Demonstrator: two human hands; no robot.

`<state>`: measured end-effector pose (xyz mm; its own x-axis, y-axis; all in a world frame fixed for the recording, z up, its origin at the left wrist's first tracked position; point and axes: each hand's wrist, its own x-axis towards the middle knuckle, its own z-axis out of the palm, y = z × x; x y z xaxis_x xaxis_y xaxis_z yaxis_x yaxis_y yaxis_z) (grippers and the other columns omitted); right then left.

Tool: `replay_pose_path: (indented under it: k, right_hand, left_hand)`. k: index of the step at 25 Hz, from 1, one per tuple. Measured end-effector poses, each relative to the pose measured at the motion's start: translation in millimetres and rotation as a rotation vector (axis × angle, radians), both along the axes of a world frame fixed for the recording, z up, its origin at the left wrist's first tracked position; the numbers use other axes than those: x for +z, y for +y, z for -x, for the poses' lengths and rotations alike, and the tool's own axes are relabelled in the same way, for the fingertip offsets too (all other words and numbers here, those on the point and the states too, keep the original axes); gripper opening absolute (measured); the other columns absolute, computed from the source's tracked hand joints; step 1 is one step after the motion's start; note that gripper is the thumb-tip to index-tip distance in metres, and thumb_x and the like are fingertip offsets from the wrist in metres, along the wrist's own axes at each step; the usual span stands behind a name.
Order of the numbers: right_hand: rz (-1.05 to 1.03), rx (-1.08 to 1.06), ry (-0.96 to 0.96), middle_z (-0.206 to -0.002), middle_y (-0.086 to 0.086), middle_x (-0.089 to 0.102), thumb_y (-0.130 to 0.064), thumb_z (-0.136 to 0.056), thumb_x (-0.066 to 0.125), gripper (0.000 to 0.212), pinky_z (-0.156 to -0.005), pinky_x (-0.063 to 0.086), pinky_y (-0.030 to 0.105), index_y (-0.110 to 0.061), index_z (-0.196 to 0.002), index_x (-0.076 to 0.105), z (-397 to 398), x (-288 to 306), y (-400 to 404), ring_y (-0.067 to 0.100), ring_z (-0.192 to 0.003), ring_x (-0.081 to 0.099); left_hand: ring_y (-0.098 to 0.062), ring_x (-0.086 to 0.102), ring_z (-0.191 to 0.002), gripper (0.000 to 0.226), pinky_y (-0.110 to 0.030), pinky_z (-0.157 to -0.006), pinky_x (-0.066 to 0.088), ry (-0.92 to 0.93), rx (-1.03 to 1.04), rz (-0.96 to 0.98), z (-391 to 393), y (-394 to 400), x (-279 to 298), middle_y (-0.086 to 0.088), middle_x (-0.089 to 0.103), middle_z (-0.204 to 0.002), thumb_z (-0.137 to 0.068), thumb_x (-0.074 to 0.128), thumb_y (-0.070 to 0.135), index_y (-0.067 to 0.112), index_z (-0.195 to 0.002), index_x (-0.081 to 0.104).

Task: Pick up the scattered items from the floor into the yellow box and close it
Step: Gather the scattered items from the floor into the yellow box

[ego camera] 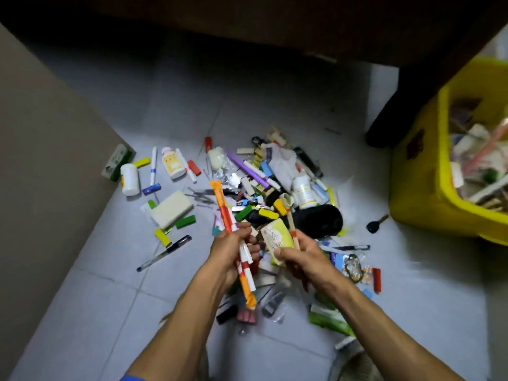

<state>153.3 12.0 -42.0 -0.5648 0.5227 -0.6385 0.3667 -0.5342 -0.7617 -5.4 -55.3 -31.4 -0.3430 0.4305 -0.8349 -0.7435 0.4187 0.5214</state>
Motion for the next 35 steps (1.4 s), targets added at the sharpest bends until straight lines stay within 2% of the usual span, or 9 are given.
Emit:
replay_pose_path:
  k: [7, 10, 13, 17, 22, 26, 29, 32, 35]
  right_hand:
    - [-0.082, -0.684, 0.148, -0.064, -0.002, 0.061, -0.025, -0.085, 0.068, 0.004, -0.035, 0.026, 0.016, -0.028, -0.085, 0.067, -98, 131, 115, 0.009, -0.042, 0.045]
    - [-0.126, -0.772, 0.013, -0.069, 0.005, 0.063, -0.031, -0.082, 0.068, 0.024, -0.036, 0.03, 0.016, -0.015, -0.099, 0.063, -148, 171, 184, 0.011, -0.039, 0.048]
    - [-0.228, -0.741, -0.229, -0.089, 0.006, 0.068, -0.041, -0.082, 0.068, 0.046, -0.061, 0.056, 0.035, -0.005, -0.111, 0.065, -188, 184, 241, 0.024, -0.071, 0.067]
    - [-0.628, -0.554, -0.557, -0.132, 0.006, 0.059, -0.041, -0.086, 0.062, 0.057, -0.098, 0.045, 0.038, -0.013, -0.135, 0.055, -194, 155, 236, 0.027, -0.121, 0.055]
    - [-1.081, -0.422, -0.322, -0.099, -0.004, 0.065, -0.016, -0.082, 0.057, 0.021, -0.082, 0.047, 0.026, -0.015, -0.1, 0.069, -141, 80, 107, 0.008, -0.092, 0.056]
    - [-0.854, -0.042, -0.396, -0.113, 0.003, 0.065, -0.009, -0.084, 0.061, 0.027, -0.085, 0.049, 0.035, -0.014, -0.111, 0.066, -118, 12, 49, 0.021, -0.101, 0.059]
    - [-0.874, 0.241, -0.587, -0.132, 0.002, 0.055, -0.02, -0.084, 0.063, 0.049, -0.094, 0.046, 0.038, -0.02, -0.132, 0.052, -117, -33, 46, 0.027, -0.113, 0.052]
    - [-0.721, 0.063, -0.616, -0.131, 0.002, 0.057, -0.029, -0.083, 0.068, 0.058, -0.091, 0.045, 0.032, -0.024, -0.136, 0.045, -105, -56, 56, 0.025, -0.113, 0.053]
    - [-0.506, -0.084, -0.563, -0.115, -0.003, 0.064, -0.035, -0.08, 0.073, 0.063, -0.088, 0.047, 0.031, -0.028, -0.136, 0.043, -85, -63, 60, 0.019, -0.106, 0.058]
  left_hand:
    - [-0.015, 0.043, -0.041, 0.028, -0.017, -0.039, 0.035, -0.16, -0.368, -0.296, -140, 161, 128, -0.007, 0.052, -0.062, -0.1, 0.047, 0.036, 0.011, -0.095, 0.059]
    - [-0.018, 0.052, -0.041, 0.038, -0.02, -0.038, 0.042, -0.186, -0.504, -0.371, -192, 233, 175, -0.011, 0.055, -0.065, -0.102, 0.044, 0.041, 0.007, -0.094, 0.059]
    - [-0.028, 0.067, -0.084, 0.057, -0.038, -0.068, 0.055, -0.198, -0.584, -0.408, -226, 280, 190, -0.017, 0.067, -0.104, -0.1, 0.037, 0.055, 0.008, -0.125, 0.058]
    - [-0.027, 0.065, -0.097, 0.044, -0.037, -0.085, 0.053, 0.341, -0.566, -0.349, -215, 274, 147, -0.011, 0.067, -0.115, -0.102, 0.041, 0.046, 0.011, -0.114, 0.065]
    - [-0.014, 0.064, -0.073, 0.018, -0.027, -0.063, 0.05, 0.439, -0.425, -0.279, -153, 176, 62, 0.0, 0.07, -0.085, -0.099, 0.051, 0.027, 0.024, -0.091, 0.067]
    - [-0.029, 0.064, -0.105, 0.018, -0.043, -0.097, 0.051, 0.636, -0.665, -0.09, -125, 118, -3, -0.01, 0.07, -0.109, -0.09, 0.059, 0.009, 0.014, -0.105, 0.069]
    - [-0.03, 0.053, -0.117, 0.045, -0.046, -0.098, 0.047, 1.128, -1.011, 0.021, -96, 101, -36, -0.009, 0.06, -0.124, -0.083, 0.064, 0.019, 0.016, -0.127, 0.055]
    - [-0.035, 0.039, -0.126, 0.088, -0.052, -0.098, 0.037, 1.258, -1.378, 0.13, -78, 96, -58, -0.01, 0.043, -0.141, -0.08, 0.069, 0.032, 0.033, -0.151, 0.017]
    - [-0.035, 0.052, -0.109, 0.071, -0.04, -0.085, 0.041, 1.294, -1.163, 0.001, -75, 93, -62, -0.01, 0.059, -0.112, -0.081, 0.073, 0.027, 0.027, -0.143, 0.038]
